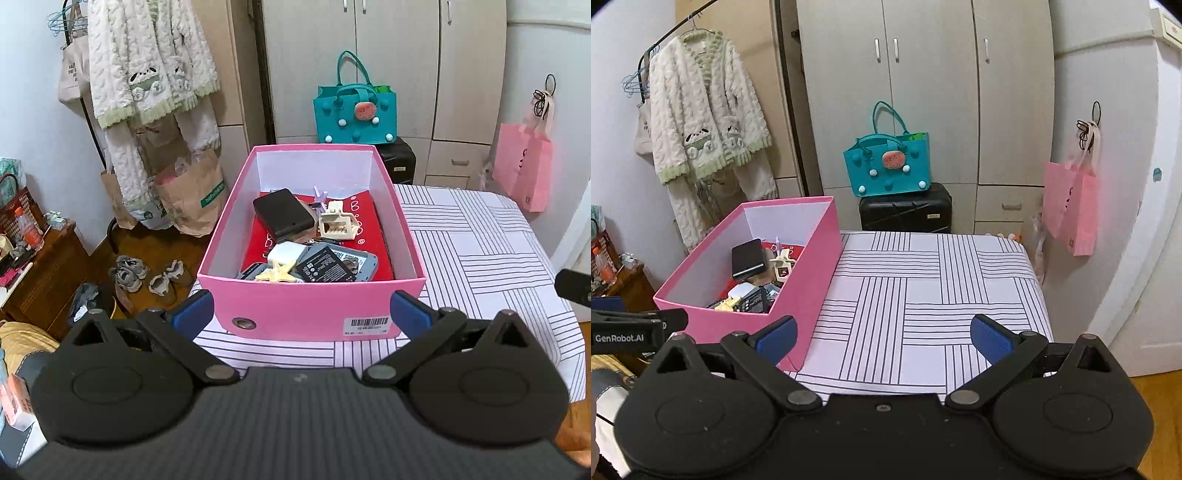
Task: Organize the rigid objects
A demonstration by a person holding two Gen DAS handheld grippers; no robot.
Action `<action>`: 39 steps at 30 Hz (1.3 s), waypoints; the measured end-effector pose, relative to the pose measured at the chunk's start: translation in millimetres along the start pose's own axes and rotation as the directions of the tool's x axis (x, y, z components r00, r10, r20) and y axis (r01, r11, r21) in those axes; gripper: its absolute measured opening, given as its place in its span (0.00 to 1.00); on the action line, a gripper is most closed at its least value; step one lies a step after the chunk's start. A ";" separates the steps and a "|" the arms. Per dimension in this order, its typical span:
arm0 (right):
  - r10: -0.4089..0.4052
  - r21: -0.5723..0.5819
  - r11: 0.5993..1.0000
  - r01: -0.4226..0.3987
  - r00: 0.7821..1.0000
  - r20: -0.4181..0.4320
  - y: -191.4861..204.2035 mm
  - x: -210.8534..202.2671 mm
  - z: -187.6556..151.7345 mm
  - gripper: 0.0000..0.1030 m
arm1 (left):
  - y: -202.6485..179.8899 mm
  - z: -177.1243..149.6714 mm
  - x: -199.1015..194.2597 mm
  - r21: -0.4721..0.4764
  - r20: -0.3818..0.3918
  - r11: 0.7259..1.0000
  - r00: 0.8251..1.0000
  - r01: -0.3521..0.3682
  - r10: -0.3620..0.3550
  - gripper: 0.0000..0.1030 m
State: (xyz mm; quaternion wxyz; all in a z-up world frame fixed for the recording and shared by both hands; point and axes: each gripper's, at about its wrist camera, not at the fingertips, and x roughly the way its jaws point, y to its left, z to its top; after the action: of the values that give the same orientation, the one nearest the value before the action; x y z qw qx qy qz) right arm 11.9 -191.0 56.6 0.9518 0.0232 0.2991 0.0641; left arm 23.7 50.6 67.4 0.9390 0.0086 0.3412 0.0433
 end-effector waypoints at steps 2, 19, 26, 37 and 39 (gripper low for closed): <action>0.002 0.005 1.000 -0.002 1.000 0.009 0.2 -1.5 -0.4 0.99 | 0.2 1.1 -0.5 -0.006 0.000 1.000 1.000 -0.004 0.004 1.00; -0.005 -0.003 1.000 0.005 1.000 0.004 2.1 -2.1 -4.8 0.98 | -7.8 0.9 2.4 0.016 -0.013 1.000 1.000 -0.003 0.003 1.00; -0.004 0.002 1.000 0.004 1.000 0.000 1.7 -0.5 -5.3 0.98 | -7.6 -0.6 2.2 0.017 -0.013 1.000 1.000 0.000 0.001 1.00; -0.003 0.002 1.000 0.003 1.000 0.000 3.3 -0.8 -6.7 0.98 | -7.3 -2.0 2.9 0.019 -0.015 1.000 1.000 0.000 0.001 1.00; -0.003 0.002 1.000 0.003 1.000 0.000 3.6 -0.6 -7.6 0.98 | -6.9 -2.6 3.2 0.020 -0.016 1.000 1.000 0.002 -0.002 1.00</action>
State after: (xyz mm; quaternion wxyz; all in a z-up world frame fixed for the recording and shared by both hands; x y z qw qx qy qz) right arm 6.6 -187.5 51.0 0.9519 0.0238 0.2990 0.0622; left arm 25.0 44.1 63.1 0.9361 0.0170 0.3492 0.0390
